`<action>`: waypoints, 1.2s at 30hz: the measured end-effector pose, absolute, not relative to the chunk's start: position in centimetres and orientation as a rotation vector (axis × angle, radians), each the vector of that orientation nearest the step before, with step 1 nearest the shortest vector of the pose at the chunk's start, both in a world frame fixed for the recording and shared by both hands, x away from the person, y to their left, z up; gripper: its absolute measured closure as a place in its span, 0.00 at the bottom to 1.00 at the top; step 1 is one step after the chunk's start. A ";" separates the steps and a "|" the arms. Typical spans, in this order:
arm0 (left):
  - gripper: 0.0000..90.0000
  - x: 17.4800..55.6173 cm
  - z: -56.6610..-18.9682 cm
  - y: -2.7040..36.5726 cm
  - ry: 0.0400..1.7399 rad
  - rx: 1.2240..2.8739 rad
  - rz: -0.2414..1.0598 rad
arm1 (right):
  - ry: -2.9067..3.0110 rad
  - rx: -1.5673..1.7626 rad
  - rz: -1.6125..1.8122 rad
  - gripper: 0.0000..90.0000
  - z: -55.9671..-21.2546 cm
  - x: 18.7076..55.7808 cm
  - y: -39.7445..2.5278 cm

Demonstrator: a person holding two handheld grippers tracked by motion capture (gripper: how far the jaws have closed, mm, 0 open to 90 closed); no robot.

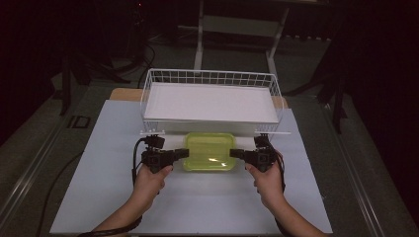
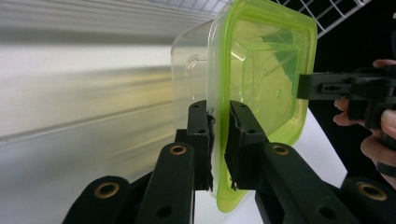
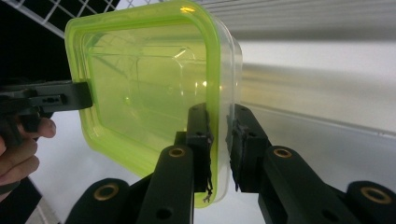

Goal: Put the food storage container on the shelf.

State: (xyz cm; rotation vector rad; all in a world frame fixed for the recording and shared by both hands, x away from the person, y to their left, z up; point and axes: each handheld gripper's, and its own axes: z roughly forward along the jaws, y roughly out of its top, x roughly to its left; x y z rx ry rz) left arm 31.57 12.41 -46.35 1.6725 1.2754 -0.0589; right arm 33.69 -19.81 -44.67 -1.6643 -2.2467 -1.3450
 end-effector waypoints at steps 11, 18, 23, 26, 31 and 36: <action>0.90 33.5 -48.4 12.2 1.298 1.663 -0.022 | -2.249 -1.721 -1.323 0.88 -46.7 35.6 -19.4; 0.90 34.7 -49.3 12.0 1.313 1.662 -0.004 | -2.240 -1.765 -1.312 0.88 -47.9 36.6 -19.1; 0.90 35.5 -50.1 11.9 1.320 1.651 0.002 | -2.246 -1.793 -1.313 0.88 -48.1 37.2 -18.9; 0.90 35.7 -50.6 11.8 1.331 1.651 0.009 | -2.247 -1.812 -1.303 0.88 -48.3 37.4 -18.7; 0.90 36.0 -51.1 11.8 1.345 1.649 0.030 | -2.254 -1.814 -1.309 0.88 -49.3 37.9 -18.6; 0.89 36.4 -51.4 12.0 1.345 1.619 0.020 | -2.252 -1.823 -1.341 0.88 -49.3 38.1 -18.4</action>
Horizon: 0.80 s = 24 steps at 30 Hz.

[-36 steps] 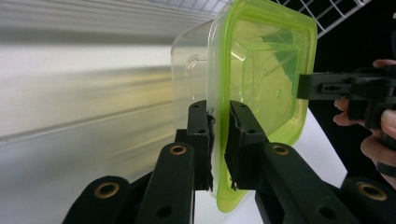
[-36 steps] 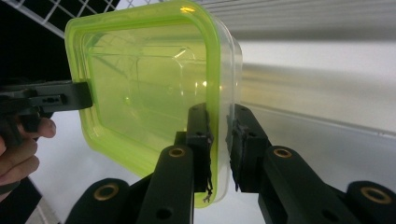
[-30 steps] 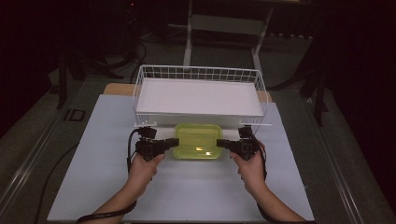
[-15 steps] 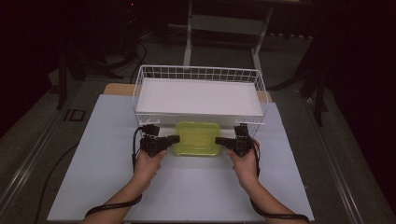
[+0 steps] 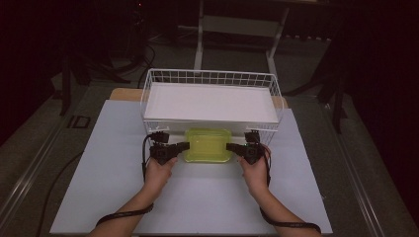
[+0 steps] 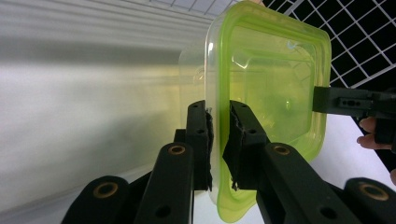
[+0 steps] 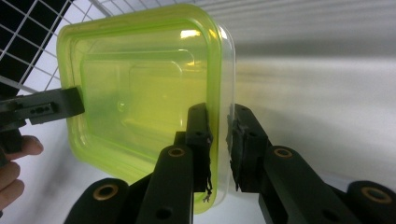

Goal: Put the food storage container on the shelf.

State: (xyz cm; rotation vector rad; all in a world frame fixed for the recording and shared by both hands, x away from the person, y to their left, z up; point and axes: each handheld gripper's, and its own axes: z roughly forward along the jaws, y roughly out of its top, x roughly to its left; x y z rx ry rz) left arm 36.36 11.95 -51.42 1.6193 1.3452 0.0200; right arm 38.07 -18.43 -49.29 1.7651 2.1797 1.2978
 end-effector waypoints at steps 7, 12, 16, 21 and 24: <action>0.87 36.8 -51.8 12.0 1.333 1.586 0.028 | 2.125 1.764 1.357 0.87 -49.7 38.3 -18.6; 0.84 37.0 -52.3 11.9 1.311 1.568 0.050 | 2.096 1.680 1.329 0.83 -49.9 38.4 -18.3; 0.81 37.2 -52.6 11.8 1.297 1.559 0.090 | 2.071 1.644 1.299 0.82 -50.0 38.2 -18.0; 0.76 37.3 -52.7 11.3 1.288 1.571 0.149 | 2.058 1.654 1.305 0.81 -50.1 38.6 -18.0; 0.72 37.4 -52.7 11.2 1.298 1.565 0.168 | 2.053 1.653 1.300 0.79 -50.1 38.7 -17.9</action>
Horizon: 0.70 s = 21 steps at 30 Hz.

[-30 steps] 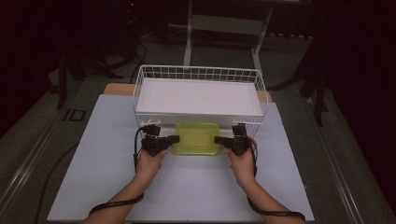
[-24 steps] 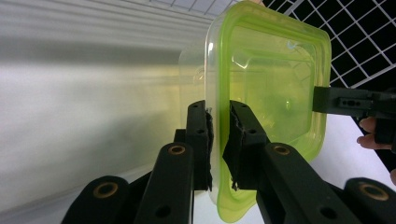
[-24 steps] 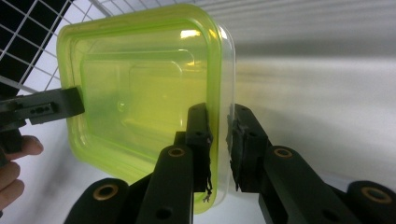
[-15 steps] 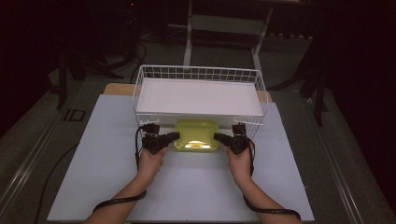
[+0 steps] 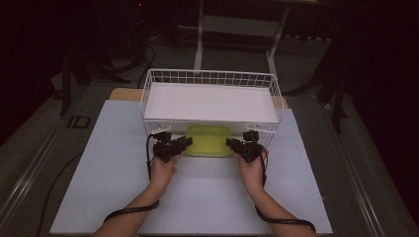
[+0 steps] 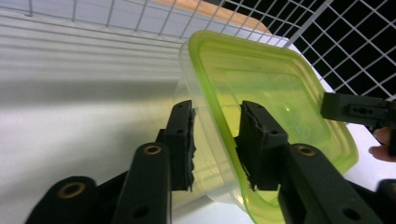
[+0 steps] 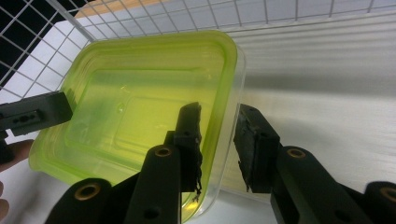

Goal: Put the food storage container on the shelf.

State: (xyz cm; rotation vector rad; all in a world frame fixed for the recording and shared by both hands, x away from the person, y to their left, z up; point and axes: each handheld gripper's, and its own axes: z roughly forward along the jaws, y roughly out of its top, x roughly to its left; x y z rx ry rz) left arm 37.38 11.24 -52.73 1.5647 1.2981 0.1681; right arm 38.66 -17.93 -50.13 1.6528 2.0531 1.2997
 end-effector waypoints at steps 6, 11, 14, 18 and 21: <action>0.67 37.6 -52.8 11.0 1.311 1.569 0.200 | 2.053 1.640 1.293 0.73 -50.3 38.7 -17.7; 0.60 37.7 -52.7 11.1 1.302 1.565 0.180 | 2.040 1.663 1.265 0.67 -50.3 38.9 -17.7; 0.57 37.5 -52.5 11.1 1.295 1.554 0.172 | 2.038 1.652 1.285 0.61 -50.1 38.8 -17.8; 0.57 37.3 -52.1 11.4 1.290 1.551 0.164 | 2.032 1.631 1.300 0.59 -49.7 38.3 -17.9; 0.57 36.7 -51.8 11.6 1.285 1.563 0.170 | 2.048 1.600 1.273 0.57 -49.2 37.7 -17.9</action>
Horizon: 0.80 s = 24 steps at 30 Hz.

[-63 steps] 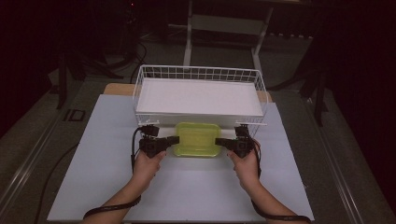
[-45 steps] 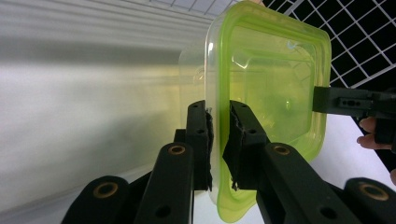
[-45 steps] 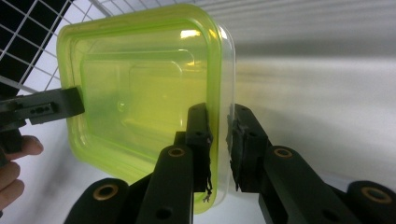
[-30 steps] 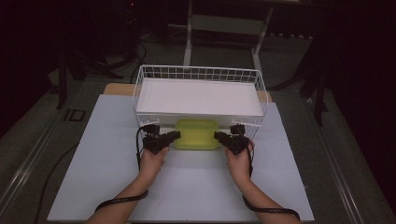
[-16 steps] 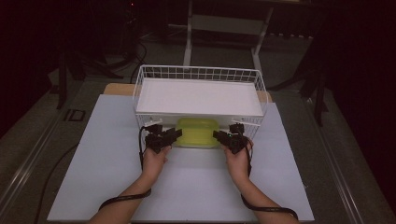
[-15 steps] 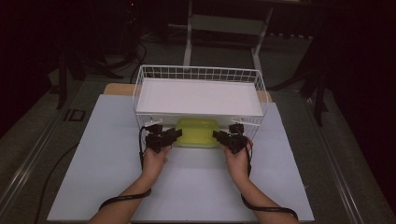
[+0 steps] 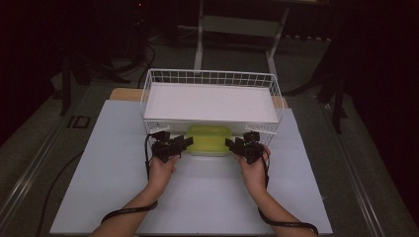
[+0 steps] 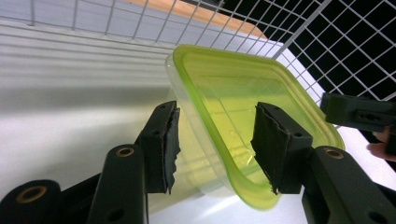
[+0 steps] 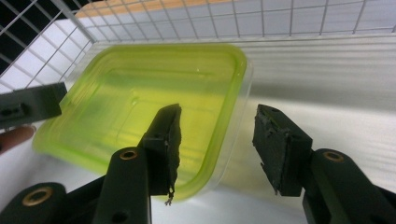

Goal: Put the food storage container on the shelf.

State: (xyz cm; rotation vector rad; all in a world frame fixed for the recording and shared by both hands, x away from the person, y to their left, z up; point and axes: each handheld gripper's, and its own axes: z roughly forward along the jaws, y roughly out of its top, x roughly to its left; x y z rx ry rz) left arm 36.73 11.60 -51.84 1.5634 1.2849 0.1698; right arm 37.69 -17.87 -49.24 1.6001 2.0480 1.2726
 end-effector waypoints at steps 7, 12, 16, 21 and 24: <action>0.55 35.3 -51.1 12.4 1.241 1.585 0.168 | 2.100 1.506 1.286 0.56 -48.4 35.7 -17.6; 0.53 34.0 -50.4 13.0 1.207 1.611 0.204 | 2.151 1.482 1.341 0.59 -48.3 34.5 -17.0; 0.51 32.8 -50.0 13.5 1.171 1.635 0.258 | 2.173 1.450 1.329 0.63 -48.8 33.4 -16.3; 0.49 31.6 -50.1 14.1 1.148 1.651 0.268 | 2.229 1.453 1.289 0.84 -49.9 32.9 -15.1; 0.41 31.1 -49.9 14.4 1.139 1.655 0.275 | 2.285 1.420 1.235 0.99 -50.4 33.1 -14.3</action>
